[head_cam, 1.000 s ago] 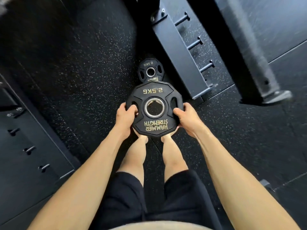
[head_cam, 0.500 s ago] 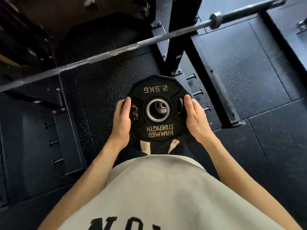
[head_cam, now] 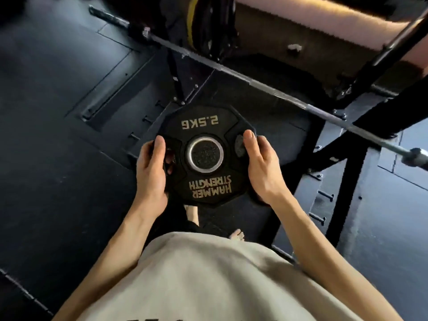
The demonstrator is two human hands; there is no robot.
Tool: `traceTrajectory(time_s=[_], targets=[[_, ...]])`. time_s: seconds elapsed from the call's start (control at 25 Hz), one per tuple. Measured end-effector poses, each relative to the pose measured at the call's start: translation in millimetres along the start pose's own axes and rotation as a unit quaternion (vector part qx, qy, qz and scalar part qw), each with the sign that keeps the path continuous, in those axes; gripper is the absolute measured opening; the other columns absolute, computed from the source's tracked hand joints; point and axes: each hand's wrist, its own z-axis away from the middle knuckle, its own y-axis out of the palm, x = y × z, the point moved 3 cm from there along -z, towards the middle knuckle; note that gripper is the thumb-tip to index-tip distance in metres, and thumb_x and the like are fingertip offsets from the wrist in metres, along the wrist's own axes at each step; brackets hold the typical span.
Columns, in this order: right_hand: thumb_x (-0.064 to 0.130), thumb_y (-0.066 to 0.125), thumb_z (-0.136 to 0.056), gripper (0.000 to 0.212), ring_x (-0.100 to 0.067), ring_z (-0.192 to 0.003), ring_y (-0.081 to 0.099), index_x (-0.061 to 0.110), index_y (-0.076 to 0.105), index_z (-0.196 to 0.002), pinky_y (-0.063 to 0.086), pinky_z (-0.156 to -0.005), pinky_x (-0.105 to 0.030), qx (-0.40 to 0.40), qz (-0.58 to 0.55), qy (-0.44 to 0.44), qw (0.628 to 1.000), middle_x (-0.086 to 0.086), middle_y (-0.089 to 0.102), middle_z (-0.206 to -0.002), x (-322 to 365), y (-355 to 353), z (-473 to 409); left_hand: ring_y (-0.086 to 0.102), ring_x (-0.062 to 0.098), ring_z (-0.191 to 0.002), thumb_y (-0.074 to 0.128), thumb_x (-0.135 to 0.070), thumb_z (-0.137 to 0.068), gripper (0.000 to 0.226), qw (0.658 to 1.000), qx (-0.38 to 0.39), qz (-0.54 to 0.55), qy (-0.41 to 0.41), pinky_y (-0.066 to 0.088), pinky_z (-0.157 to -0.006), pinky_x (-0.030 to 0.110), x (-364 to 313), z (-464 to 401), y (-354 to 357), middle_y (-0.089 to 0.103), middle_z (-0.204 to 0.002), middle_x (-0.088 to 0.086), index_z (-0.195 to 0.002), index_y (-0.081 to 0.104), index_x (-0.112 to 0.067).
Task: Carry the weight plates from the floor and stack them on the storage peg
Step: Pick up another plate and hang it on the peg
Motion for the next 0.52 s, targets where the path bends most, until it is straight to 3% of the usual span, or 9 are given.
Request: traceTrajectory(time_s=[0.08, 0.2, 0.28, 0.36, 0.52], targets=[[0.053, 0.045, -0.098, 0.045, -0.006, -0.07, 0.044, 0.011, 0.051, -0.081, 0.041, -0.069, -0.033, 0.079, 0.013, -0.03, 0.996, 0.007, 0.05, -0.074, 15.6, 36.6, 11.7, 0.067, 0.017, -0.093, 0.053, -0.036, -0.099, 0.019, 0.996, -0.073, 0.027, 0.038, 0.056, -0.085, 0.043, -13.8, 26.0, -43.1, 0.071, -0.092, -0.003, -0.092, 0.06, -0.02], [0.051, 0.048, -0.097, 0.044, -0.008, -0.082, 0.056, 0.009, 0.06, -0.098, 0.047, -0.077, -0.026, 0.183, 0.027, -0.054, 0.981, -0.001, 0.064, -0.093, 33.3, 94.7, 31.6, 0.067, 0.021, -0.096, 0.053, -0.035, -0.099, 0.019, 0.983, -0.157, 0.071, 0.059, 0.054, -0.089, 0.046, -30.2, 57.1, -105.0, 0.07, -0.095, 0.001, -0.093, 0.061, -0.019], [0.05, 0.049, -0.097, 0.044, -0.016, -0.092, 0.063, 0.009, 0.062, -0.103, 0.049, -0.084, -0.031, 0.248, 0.033, -0.078, 0.965, -0.01, 0.068, -0.104, 44.8, 145.1, 52.6, 0.064, 0.024, -0.096, 0.052, -0.034, -0.099, 0.019, 0.969, -0.209, 0.109, 0.077, 0.052, -0.09, 0.047, -40.7, 78.3, -156.3, 0.068, -0.093, 0.003, -0.092, 0.061, -0.018], [0.048, 0.049, -0.098, 0.048, -0.014, -0.086, 0.06, 0.002, 0.06, -0.102, 0.048, -0.08, -0.03, 0.303, 0.046, -0.095, 0.947, -0.015, 0.066, -0.099, 54.0, 201.5, 80.4, 0.06, 0.025, -0.094, 0.053, -0.034, -0.099, 0.019, 0.951, -0.266, 0.122, 0.1, 0.05, -0.089, 0.048, -46.2, 99.0, -212.6, 0.064, -0.087, 0.002, -0.089, 0.06, -0.02], [0.045, 0.049, -0.099, 0.044, -0.002, -0.072, 0.048, 0.002, 0.056, -0.089, 0.042, -0.065, -0.015, 0.375, 0.046, -0.105, 0.92, -0.002, 0.056, -0.083, 58.4, 323.4, 153.4, 0.055, 0.017, -0.073, 0.052, -0.035, -0.099, 0.021, 0.921, -0.338, 0.132, 0.14, 0.047, -0.071, 0.037, -57.2, 132.8, -340.9, 0.055, -0.073, -0.002, -0.086, 0.058, -0.019]])
